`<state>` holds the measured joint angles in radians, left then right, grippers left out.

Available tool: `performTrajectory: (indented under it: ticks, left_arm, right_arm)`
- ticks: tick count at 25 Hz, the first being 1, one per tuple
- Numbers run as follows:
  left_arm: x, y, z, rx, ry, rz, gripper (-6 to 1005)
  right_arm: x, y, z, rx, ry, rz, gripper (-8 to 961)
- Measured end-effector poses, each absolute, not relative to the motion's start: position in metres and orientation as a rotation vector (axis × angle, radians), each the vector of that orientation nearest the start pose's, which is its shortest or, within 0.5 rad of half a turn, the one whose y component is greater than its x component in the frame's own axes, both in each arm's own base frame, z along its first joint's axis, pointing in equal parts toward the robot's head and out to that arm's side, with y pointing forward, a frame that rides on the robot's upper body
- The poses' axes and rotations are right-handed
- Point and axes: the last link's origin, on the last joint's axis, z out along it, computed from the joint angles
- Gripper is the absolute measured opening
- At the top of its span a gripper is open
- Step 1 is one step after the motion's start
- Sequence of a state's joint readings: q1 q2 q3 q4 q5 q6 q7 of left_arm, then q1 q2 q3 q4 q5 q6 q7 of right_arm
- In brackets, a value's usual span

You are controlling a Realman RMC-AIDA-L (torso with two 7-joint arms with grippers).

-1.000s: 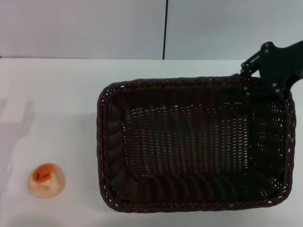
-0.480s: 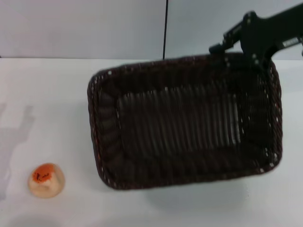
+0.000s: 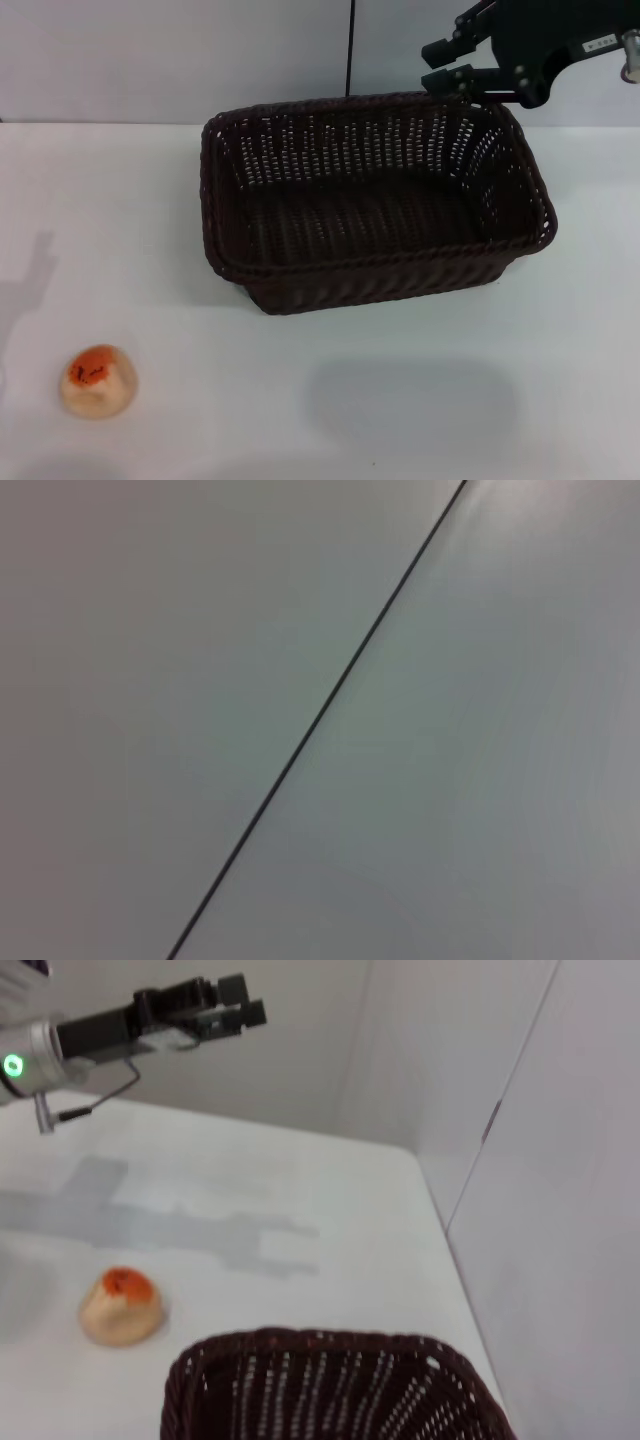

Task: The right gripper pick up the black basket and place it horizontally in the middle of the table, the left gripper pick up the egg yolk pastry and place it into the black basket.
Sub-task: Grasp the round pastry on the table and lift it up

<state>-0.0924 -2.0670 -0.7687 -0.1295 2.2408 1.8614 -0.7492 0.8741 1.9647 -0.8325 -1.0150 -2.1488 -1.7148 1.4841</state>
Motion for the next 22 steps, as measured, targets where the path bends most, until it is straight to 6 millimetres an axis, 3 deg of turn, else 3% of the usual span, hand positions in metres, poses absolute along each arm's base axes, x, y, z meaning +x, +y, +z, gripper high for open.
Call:
performTrajectory:
  ticks: [5,11,15,16,17,18,19,20,21,22]
  left_arm:
    - [-0.349,0.185,0.044,-1.281,-0.635,-1.384,843]
    - [-0.353,0.185,0.044,-1.363,-0.629,-1.325,843]
    - [-0.354,0.184,0.044,-1.384,-0.629,-1.311,842]
    - [-0.362,0.176,0.041,-1.523,-0.637,-1.212,842]
    - [-0.362,0.176,0.041,-1.523,-0.637,-1.212,842]
    - [-0.364,0.174,0.041,-1.555,-0.638,-1.189,842]
    - [-0.364,0.174,0.041,-1.555,-0.638,-1.189,842]
    - [-0.367,0.17,0.039,-1.63,-0.638,-1.14,842]
    - [-0.368,0.168,0.036,-1.681,-0.634,-1.11,842]
    - [-0.368,0.168,0.036,-1.681,-0.634,-1.11,842]
  right_arm:
    - [0.126,0.398,0.084,-2.831,-0.204,0.421,218]
    - [0.155,0.381,0.113,-2.482,-0.048,0.822,217]
    - [0.202,0.363,0.125,-2.19,0.099,1.052,217]
    - [0.231,0.353,0.126,-2.051,0.211,1.148,217]
    - [0.231,0.353,0.126,-2.051,0.211,1.148,217]
    - [0.263,0.341,0.127,-1.894,0.324,1.216,218]
    - [0.279,0.335,0.127,-1.815,0.378,1.24,218]
    - [0.279,0.335,0.127,-1.815,0.378,1.24,218]
    - [0.302,0.322,0.126,-1.681,0.454,1.278,218]
    - [0.302,0.322,0.126,-1.681,0.454,1.278,218]
